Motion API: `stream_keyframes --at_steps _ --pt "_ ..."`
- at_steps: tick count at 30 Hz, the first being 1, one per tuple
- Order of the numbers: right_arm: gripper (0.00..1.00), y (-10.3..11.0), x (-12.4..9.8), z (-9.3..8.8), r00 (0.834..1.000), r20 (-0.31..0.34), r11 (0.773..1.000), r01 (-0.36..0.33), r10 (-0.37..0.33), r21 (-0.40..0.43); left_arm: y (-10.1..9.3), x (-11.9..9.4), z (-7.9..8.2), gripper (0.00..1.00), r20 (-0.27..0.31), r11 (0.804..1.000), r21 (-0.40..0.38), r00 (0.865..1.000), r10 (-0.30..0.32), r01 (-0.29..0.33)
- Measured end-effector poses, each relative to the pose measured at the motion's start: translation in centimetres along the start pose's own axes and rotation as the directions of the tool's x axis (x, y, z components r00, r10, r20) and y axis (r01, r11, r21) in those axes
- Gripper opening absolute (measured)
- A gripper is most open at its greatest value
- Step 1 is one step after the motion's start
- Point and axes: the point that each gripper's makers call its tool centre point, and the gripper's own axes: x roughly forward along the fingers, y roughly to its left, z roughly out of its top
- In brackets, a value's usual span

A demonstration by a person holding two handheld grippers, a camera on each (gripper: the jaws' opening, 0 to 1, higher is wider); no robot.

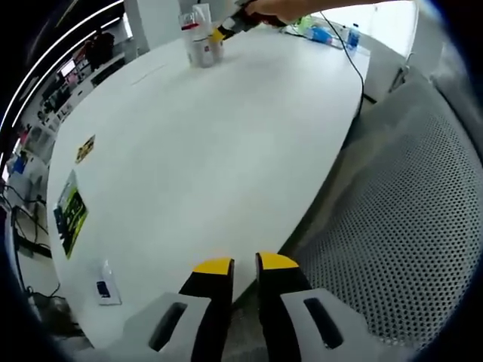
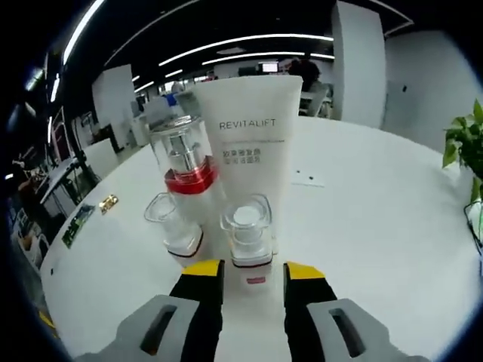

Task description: Arrange the skincare products in the storage area until every visible bottle or jar stands upright without overlapping.

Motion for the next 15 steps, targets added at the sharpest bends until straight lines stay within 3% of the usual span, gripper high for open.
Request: stream_keyframes --at_steps 5,9,12,15 --pt "0.21 0.5 -0.2 0.5 0.999 0.008 0.998 -0.045 0.046 -0.053 0.3 -0.2 0.2 0.05 0.01 1.0 0.002 1.0 0.012 -0.012" --pt "0.23 0.1 0.1 1.2 0.999 0.017 0.998 -0.038 0.039 -0.059 -0.1 -0.1 0.0 0.05 0.001 1.0 0.018 1.0 0.001 -0.002" --pt "0.15 0.0 0.3 0.9 1.0 -0.003 0.996 -0.024 0.023 -0.082 0.0 -0.1 0.0 0.05 0.001 1.0 0.019 1.0 0.002 -0.002" --pt "0.14 -0.2 0.5 1.1 1.0 0.009 0.998 0.003 -0.003 -0.062 0.0 -0.1 0.0 0.05 0.002 1.0 0.011 1.0 0.002 -0.003"
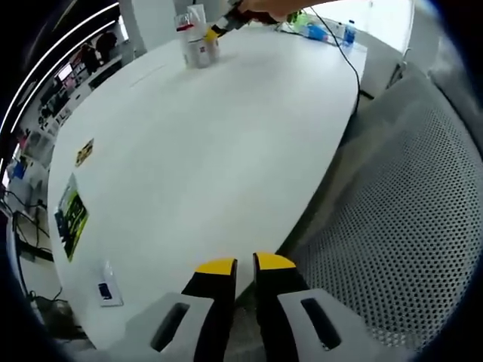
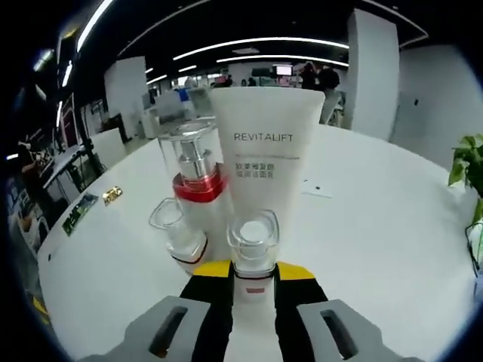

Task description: Arrange the skincare products in the storage area until every visible bottle or jar stands upright without overlapping.

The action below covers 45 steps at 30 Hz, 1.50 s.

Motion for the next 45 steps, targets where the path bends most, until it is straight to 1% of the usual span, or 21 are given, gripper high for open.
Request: stream_keyframes --at_steps 2,5,11,15,21,24,27,29,32,34,35,36,37,38,39,40,41,42,43,44,45 --pt "0.14 -0.4 -0.1 0.0 0.999 0.007 0.999 0.042 -0.042 0.014 0.0 0.0 0.0 0.05 0.0 1.0 0.004 1.0 0.001 -0.001" --pt "0.14 -0.6 -0.2 -0.1 0.997 0.002 0.995 0.077 -0.077 0.064 0.1 -0.1 0.1 0.04 0.005 1.0 0.006 1.0 0.006 -0.006" --pt "0.14 -0.3 0.0 0.0 0.995 0.004 0.991 0.097 -0.098 0.094 0.2 -0.1 0.1 0.03 0.009 1.0 0.002 1.0 0.009 -0.009" --pt "0.15 -0.3 0.1 -0.2 0.994 0.005 0.982 0.104 -0.106 0.155 0.3 -0.2 0.2 0.01 0.015 1.0 0.003 1.0 0.013 -0.013" --pt "0.15 0.2 0.2 -0.3 0.995 -0.004 0.984 0.095 -0.096 0.15 0.4 -0.3 0.2 0.02 0.016 1.0 0.003 1.0 0.015 -0.016" --pt "0.2 0.3 0.0 -0.5 0.996 -0.01 0.985 0.092 -0.091 0.146 0.4 -0.3 0.1 0.02 0.014 1.0 0.002 1.0 0.016 -0.016" --pt "0.29 -0.2 -0.8 -0.7 0.994 0.004 0.984 0.104 -0.105 0.144 0.4 -0.3 0.2 0.03 0.019 1.0 0.0 1.0 0.018 -0.018" --pt "0.31 -0.5 -1.4 -1.2 0.994 -0.002 0.984 0.111 -0.112 0.141 0.5 -0.3 0.2 0.04 0.02 1.0 -0.003 1.0 0.02 -0.02" --pt "0.33 -0.7 -2.6 -2.1 0.995 -0.001 0.978 0.102 -0.104 0.18 0.6 -0.3 0.2 0.06 0.025 1.0 -0.02 0.999 0.019 -0.019" --pt "0.4 0.4 -3.9 -2.4 0.998 0.034 0.963 0.042 -0.053 0.265 0.7 -0.3 0.5 0.05 0.039 0.999 -0.034 0.999 0.011 -0.009" --pt "0.43 0.4 -4.6 -2.5 0.997 0.05 0.965 0.043 -0.058 0.26 0.9 -0.4 0.7 0.05 0.055 0.999 -0.038 0.998 0.015 -0.013" --pt "0.44 0.9 -5.4 -2.3 0.996 0.088 0.971 0.012 -0.033 0.239 0.9 -0.4 0.9 0.05 0.071 0.999 -0.046 0.997 0.015 -0.012" --pt "0.43 1.4 -5.7 -2.3 0.995 0.102 0.97 -0.014 -0.011 0.243 0.9 -0.5 0.9 0.05 0.072 0.998 -0.056 0.997 0.016 -0.012" --pt "0.4 2.1 -6.5 -2.3 0.992 0.129 0.957 -0.05 0.013 0.285 1.0 -0.5 1.0 0.05 0.074 0.998 -0.059 0.997 0.023 -0.019" --pt "0.39 2.8 -7.2 -2.5 0.989 0.14 0.954 -0.082 0.043 0.287 1.1 -0.5 1.1 0.05 0.08 0.998 -0.053 0.996 0.025 -0.021" --pt "0.39 3.6 -7.9 -2.5 0.984 0.157 0.949 -0.125 0.082 0.29 1.1 -0.5 1.1 0.05 0.085 0.998 -0.051 0.996 0.024 -0.02" --pt "0.45 5.1 -9.0 -2.2 0.968 0.218 0.932 -0.192 0.128 0.307 1.0 -0.5 1.3 0.05 0.092 0.998 -0.059 0.996 0.015 -0.01" --pt "0.52 5.9 -9.7 -2.0 0.957 0.247 0.937 -0.217 0.149 0.276 0.6 -0.5 1.3 0.05 0.098 0.998 -0.065 0.995 -0.006 0.013" --pt "0.55 7.1 -11.0 -2.8 0.957 0.237 0.946 -0.224 0.167 0.236 -0.3 -0.3 1.5 0.04 0.105 0.994 -0.082 0.992 -0.063 0.071" --pt "0.5 8.2 -11.5 -3.4 0.952 0.227 0.929 -0.262 0.204 0.262 -0.6 -0.3 1.5 0.04 0.106 0.992 -0.094 0.991 -0.077 0.087" --pt "0.43 10.1 -12.7 -4.2 0.935 0.214 0.911 -0.331 0.282 0.245 -0.2 -0.2 1.5 0.04 0.1 0.995 -0.074 0.993 -0.063 0.071"
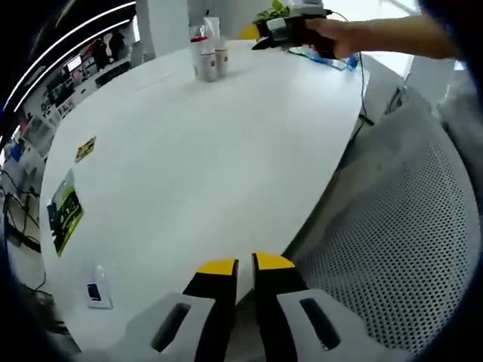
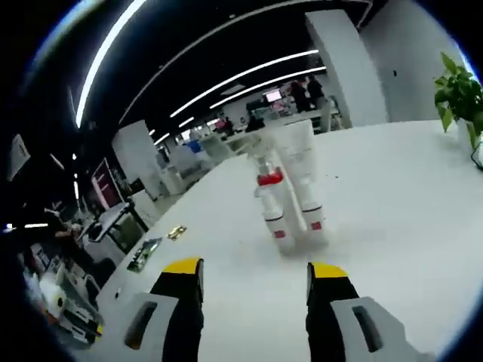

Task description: Arrange the skincare products in the storage area until every visible bottle or jar stands upright without overlapping.

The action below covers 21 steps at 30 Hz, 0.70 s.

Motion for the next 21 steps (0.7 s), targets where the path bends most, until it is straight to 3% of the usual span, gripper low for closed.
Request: stream_keyframes --at_steps 2,4,8,9,10,13,17,19,21 --pt "0.26 0.8 -0.8 -0.8 1.0 0.008 1.0 0.017 -0.017 -0.023 0.1 0.1 0.0 0.0 -0.005 1.0 -0.009 1.0 -0.018 0.018" --pt "0.22 2.8 -1.0 -2.7 0.996 -0.049 0.997 -0.073 0.074 0.019 0.6 0.2 0.0 0.0 -0.003 0.996 -0.093 1.0 -0.005 0.005" --pt "0.31 5.3 -1.4 -5.2 0.989 -0.114 0.995 -0.098 0.096 -0.017 1.4 0.3 0.3 0.0 0.014 0.998 -0.061 1.0 -0.004 0.005" --pt "0.31 5.4 -1.4 -5.3 0.987 -0.119 0.994 -0.105 0.105 0.006 1.9 0.3 -0.3 0.0 -0.019 0.995 -0.095 1.0 0.013 -0.014" --pt "0.32 5.7 -1.5 -5.4 0.988 -0.115 0.995 -0.104 0.104 0.005 1.7 0.3 -0.9 0.0 -0.045 0.988 -0.153 0.999 -0.015 0.008" --pt "0.37 7.1 -1.8 -5.7 0.986 -0.122 0.994 -0.113 0.112 -0.003 0.7 0.4 -0.5 0.0 -0.014 0.963 -0.24 0.991 -0.133 0.126" --pt "0.4 8.6 -1.9 -6.6 0.98 -0.152 0.99 -0.139 0.132 -0.037 1.4 -0.4 0.3 0.0 0.032 0.959 -0.246 0.991 -0.133 0.137" --pt "0.39 9.2 -2.1 -6.9 0.979 -0.156 0.989 -0.141 0.132 -0.045 2.5 -0.9 0.5 0.0 0.05 0.961 -0.254 0.994 -0.098 0.108" --pt "0.39 10.0 -2.3 -7.2 0.977 -0.159 0.987 -0.152 0.143 -0.043 3.6 -1.3 1.2 0.0 0.104 0.947 -0.308 0.992 -0.065 0.094"
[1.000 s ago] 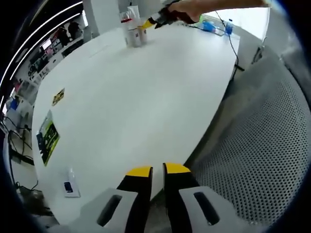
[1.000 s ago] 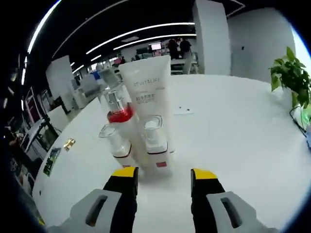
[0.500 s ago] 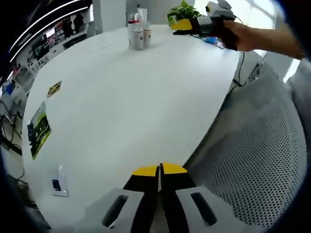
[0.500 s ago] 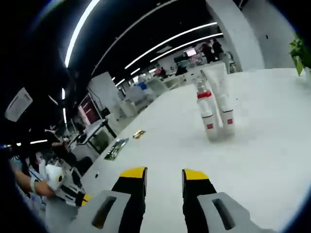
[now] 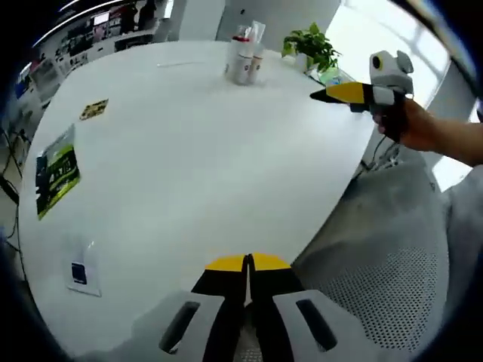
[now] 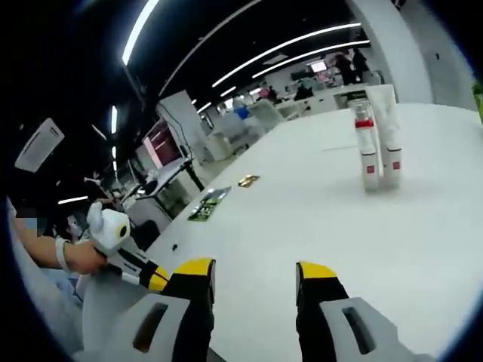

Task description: Arrange the skincare products in the storage area until every visible bottle or jar stands upright without overlapping.

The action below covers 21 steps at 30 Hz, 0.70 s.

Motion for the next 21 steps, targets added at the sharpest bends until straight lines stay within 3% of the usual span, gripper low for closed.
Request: stream_keyframes --at_steps 4,6,8,9,10,12,13,16,17,19,21 --pt "0.37 1.9 -0.2 -0.3 1.0 -0.001 0.999 -0.023 0.023 -0.036 0.9 -0.6 2.8 0.0 0.153 0.992 -0.119 0.988 -0.021 0.039" --pt "0.38 2.8 -0.3 -0.4 0.999 0.0 0.998 -0.039 0.039 -0.048 1.5 -0.8 4.0 0.0 0.21 0.978 -0.201 0.978 -0.011 0.054" --pt "0.41 4.1 -0.8 -0.3 0.999 0.001 0.996 -0.046 0.046 -0.074 1.6 -1.2 6.5 0.0 0.33 0.958 -0.254 0.943 -0.039 0.129" --pt "0.42 4.6 -0.9 -0.4 0.998 -0.002 0.995 -0.059 0.059 -0.084 1.7 -1.6 7.8 0.0 0.394 0.94 -0.296 0.918 -0.043 0.171" --pt "0.43 5.0 -1.1 -0.4 0.998 0.001 0.994 -0.061 0.061 -0.095 1.7 -1.8 8.3 0.0 0.417 0.924 -0.329 0.908 -0.04 0.192" --pt "0.46 5.8 -1.6 -0.6 0.998 0.006 0.992 -0.064 0.065 -0.11 2.0 -2.3 9.5 0.0 0.47 0.927 -0.314 0.882 -0.035 0.204" --pt "0.46 6.1 -1.7 -0.7 0.997 0.006 0.991 -0.071 0.072 -0.116 1.9 -2.3 9.4 0.0 0.465 0.927 -0.31 0.884 -0.047 0.212" --pt "0.5 7.4 -2.3 -1.3 0.996 -0.001 0.989 -0.091 0.092 -0.112 2.0 -2.9 9.5 0.0 0.482 0.924 -0.298 0.873 -0.071 0.239" --pt "0.5 8.0 -2.5 -1.5 0.995 -0.001 0.988 -0.1 0.1 -0.121 1.1 -3.3 9.3 0.0 0.478 0.938 -0.214 0.866 -0.144 0.274" --pt "0.51 8.9 -2.6 -2.2 0.994 -0.016 0.984 -0.113 0.112 -0.139 2.1 -3.1 8.9 0.0 0.467 0.938 -0.249 0.879 -0.1 0.24" --pt "0.54 9.5 -2.6 -3.3 0.991 -0.064 0.98 -0.122 0.114 -0.154 2.8 -2.9 8.7 0.0 0.467 0.938 -0.254 0.879 -0.093 0.234"
